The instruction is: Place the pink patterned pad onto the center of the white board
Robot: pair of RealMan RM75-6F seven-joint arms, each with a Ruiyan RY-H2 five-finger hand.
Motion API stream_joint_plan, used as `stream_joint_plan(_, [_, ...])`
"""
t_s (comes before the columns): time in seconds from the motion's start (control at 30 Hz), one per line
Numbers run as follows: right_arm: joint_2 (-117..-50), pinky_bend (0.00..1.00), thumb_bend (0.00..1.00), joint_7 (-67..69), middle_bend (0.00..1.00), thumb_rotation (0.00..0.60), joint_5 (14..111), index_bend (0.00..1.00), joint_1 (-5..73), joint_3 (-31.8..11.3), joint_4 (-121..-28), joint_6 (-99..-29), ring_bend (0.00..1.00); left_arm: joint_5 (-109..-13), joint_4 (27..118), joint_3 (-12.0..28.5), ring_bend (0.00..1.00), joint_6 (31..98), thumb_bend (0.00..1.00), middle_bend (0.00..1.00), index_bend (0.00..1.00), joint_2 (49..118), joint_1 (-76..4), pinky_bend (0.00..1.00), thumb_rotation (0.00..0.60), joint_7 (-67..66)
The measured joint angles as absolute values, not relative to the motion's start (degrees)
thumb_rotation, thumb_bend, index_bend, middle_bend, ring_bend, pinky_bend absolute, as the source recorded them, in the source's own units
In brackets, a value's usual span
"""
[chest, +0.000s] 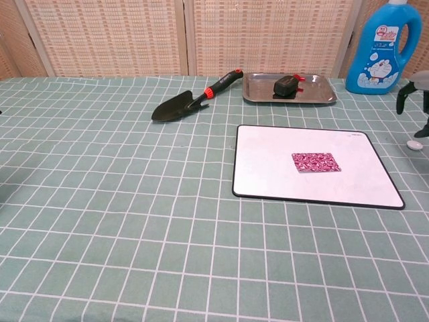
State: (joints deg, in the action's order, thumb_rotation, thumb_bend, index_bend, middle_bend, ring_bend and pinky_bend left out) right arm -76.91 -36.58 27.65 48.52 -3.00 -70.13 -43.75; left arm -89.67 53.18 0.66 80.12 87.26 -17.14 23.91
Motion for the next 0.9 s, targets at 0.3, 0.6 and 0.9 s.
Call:
stream_joint_plan(0.3, [-82.52,1.0,0.22,-32.45,0.98,0.6,30.88,0.44,46.71,-2.45,-57.77,-39.46,0.94,-89.02,53.19,0.86,0.0,79.34,0.22,0.0,0.0,87.44,-17.16,0.0,0.6,23.57])
stream_joint_plan(0.6, [-85.03,1.0,0.21,-29.74,0.98,0.6,32.21,0.42,45.57,-3.43,-52.55,-38.21,0.94,-89.1,53.31,0.88,0.0,79.61,0.22,0.0,0.0,87.46,-17.09,0.0,0.6,24.11])
stream_joint_plan(0.9, [-87.71,1.0,0.19,-24.7,0.99,0.6,34.21,0.42,43.92,-6.2,-45.56,-35.66,0.94,-88.99,53.22,0.92,0.0,79.27,0.22,0.0,0.0,87.46,-17.18,0.0,0.6,24.49])
